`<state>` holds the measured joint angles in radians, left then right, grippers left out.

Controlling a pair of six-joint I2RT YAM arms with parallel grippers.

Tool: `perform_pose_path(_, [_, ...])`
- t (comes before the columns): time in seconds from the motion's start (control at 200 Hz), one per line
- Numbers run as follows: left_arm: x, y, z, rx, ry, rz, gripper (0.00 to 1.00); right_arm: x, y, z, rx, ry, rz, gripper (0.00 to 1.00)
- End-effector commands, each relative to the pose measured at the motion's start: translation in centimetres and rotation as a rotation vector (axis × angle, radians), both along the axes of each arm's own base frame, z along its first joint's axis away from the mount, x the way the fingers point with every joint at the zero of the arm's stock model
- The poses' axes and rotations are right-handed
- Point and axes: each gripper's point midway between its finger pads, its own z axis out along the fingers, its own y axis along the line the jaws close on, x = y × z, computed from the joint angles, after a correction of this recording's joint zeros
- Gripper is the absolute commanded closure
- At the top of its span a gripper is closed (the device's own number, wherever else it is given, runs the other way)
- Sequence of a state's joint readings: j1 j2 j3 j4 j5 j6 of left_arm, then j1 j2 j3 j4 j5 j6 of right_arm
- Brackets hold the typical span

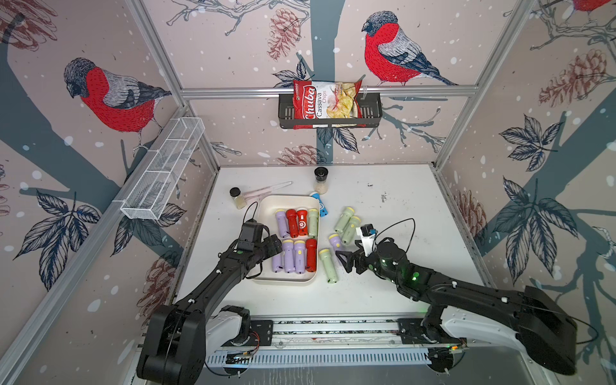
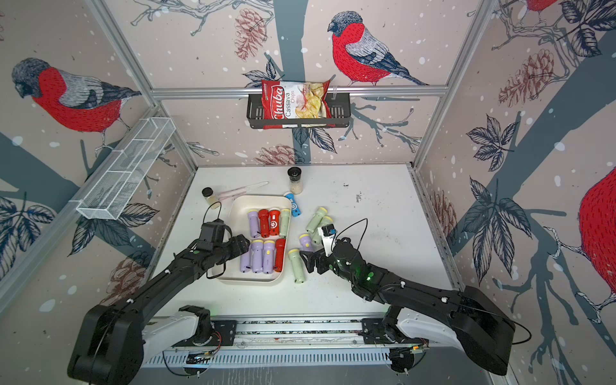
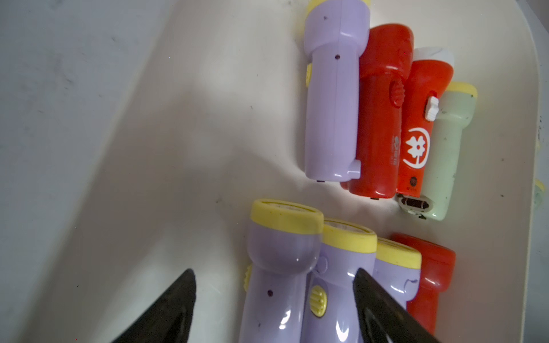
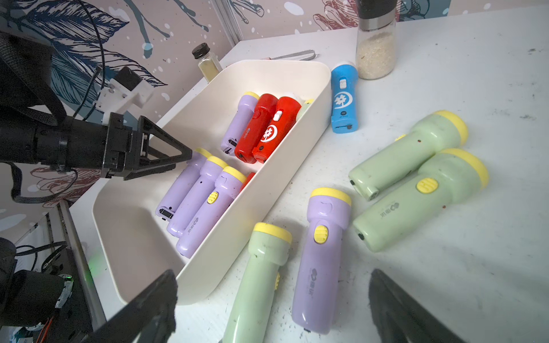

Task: Put the flashlights into the storage boxes
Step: Place the flashlight at the storage box.

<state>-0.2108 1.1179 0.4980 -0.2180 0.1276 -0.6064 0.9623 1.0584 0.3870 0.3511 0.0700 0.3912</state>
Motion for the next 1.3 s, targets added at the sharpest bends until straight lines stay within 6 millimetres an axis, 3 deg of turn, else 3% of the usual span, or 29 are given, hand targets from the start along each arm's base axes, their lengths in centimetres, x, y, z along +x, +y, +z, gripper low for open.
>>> perform_pose_path(0.0, [0.9, -1.6, 0.7, -0.086, -0.038, -0.043, 0.18, 0.0, 0.4, 0.8, 0.033, -0.022, 0.009, 0.01])
perform_pose_path(0.22, [0.7, -3.1, -0.1, -0.154, -0.020, -0.099, 0.19, -0.1, 0.5, 1.3, 0.053, -0.035, 0.019, 0.01])
perform_pose_path(0.375, [0.7, -3.7, 0.5, -0.190, -0.034, -0.112, 0.20, -0.1, 0.4, 1.3, 0.050, -0.038, 0.018, 0.01])
perform_pose_path(0.71, [0.4, -2.4, 1.0, -0.124, -0.036, -0.084, 0.20, 0.0, 0.4, 1.2, 0.046, -0.035, 0.016, 0.01])
perform_pose_path(1.001, [0.7, -0.9, 2.6, -0.037, -0.091, -0.050, 0.20, 0.5, -0.2, 1.0, 0.017, -0.035, -0.020, 0.01])
perform_pose_path(1.296, [1.5, -1.7, 6.7, 0.006, -0.180, -0.129, 0.22, 3.9, -3.2, 1.2, -0.050, -0.039, -0.184, 0.01])
